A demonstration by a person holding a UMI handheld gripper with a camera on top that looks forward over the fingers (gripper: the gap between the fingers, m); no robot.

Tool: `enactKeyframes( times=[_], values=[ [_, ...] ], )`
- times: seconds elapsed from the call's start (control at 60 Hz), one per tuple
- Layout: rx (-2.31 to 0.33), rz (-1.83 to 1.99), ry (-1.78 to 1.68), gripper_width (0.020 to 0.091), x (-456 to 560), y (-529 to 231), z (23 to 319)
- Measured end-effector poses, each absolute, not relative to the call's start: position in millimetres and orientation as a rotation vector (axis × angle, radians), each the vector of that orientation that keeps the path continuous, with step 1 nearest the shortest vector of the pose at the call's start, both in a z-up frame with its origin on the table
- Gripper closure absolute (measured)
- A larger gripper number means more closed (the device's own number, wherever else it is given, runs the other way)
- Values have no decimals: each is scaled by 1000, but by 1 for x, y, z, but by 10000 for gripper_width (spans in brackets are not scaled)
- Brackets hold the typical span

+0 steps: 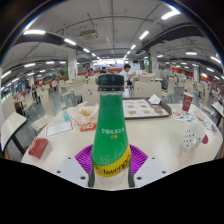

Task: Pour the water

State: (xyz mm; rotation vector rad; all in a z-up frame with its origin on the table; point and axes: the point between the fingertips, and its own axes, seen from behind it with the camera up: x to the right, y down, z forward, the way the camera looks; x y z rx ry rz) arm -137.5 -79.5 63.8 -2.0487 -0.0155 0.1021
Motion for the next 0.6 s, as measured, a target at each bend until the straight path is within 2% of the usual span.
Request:
enactKeyframes(
  times=[0.083,0.15,0.233,0.433,0.5,0.6],
  values=[
    [-2017,204,97,653,-112,-60,95],
    [-1978,388,222,654,-100,-46,128],
    [-1917,653,441,655,-65,-30,152],
    [-1705,1425,1049,663,-16,-17,156],
    [-1632,1605,1167,664,-6,-12,146],
    [-1549,1786,1288,666,-7,-24,152]
  ],
)
